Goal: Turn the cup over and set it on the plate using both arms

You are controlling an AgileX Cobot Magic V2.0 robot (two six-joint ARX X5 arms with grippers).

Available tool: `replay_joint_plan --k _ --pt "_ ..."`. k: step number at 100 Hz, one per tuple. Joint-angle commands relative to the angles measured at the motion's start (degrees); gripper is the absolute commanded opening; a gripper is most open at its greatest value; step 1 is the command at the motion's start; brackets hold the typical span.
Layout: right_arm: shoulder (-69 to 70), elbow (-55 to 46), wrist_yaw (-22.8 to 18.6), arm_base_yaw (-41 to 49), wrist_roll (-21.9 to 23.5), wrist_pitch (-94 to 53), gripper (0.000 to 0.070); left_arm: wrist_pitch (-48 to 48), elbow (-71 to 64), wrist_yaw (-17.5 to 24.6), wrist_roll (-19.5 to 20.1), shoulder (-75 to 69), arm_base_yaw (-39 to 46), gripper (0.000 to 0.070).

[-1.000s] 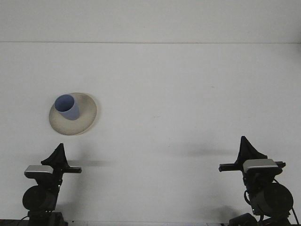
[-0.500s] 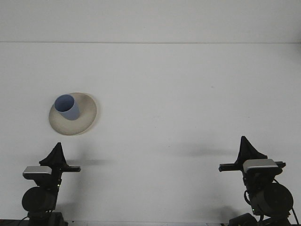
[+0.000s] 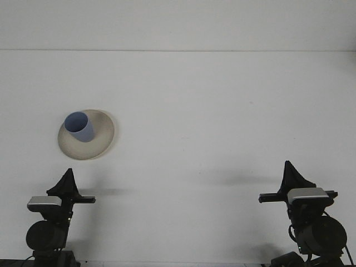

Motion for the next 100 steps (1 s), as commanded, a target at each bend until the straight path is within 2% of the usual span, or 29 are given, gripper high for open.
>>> replay_joint_plan --k 1,15,31,49,62,78,100 --pt "-0.1 0.5 0.1 0.1 0.8 0.6 0.0 0.6 -1.1 -0.2 0.3 -0.1 -0.1 0.0012" --pt "-0.1 0.4 0.2 0.1 0.3 0.5 0.0 0.6 -1.1 -0.2 0.3 -0.1 -0.1 0.0012" --pt "-0.9 -0.8 -0.6 -4.2 -6.1 0.8 0.0 0.6 -1.1 -0.2 0.3 -0.1 -0.1 0.0012" --pt "-6.6 -8.9 -8.3 -13.0 -11.1 5.6 0.0 0.6 -1.1 -0.2 0.3 -0.1 -0.1 0.0012" --pt "-13.3 -17.2 -15.4 -17.7 -14.7 7.0 0.0 0.6 -1.1 -0.2 0.3 -0.1 -0.1 0.0012" --pt "-15.8 -24.7 -15.7 -20.8 -15.4 8.9 0.0 0.6 -1.1 -0.2 0.3 -0.1 -0.1 0.0012" --pt "-15.8 -29.0 -15.2 -20.9 -15.4 13.4 0.0 0.6 -1.1 -0.2 0.3 -0.1 -0.1 0.0012"
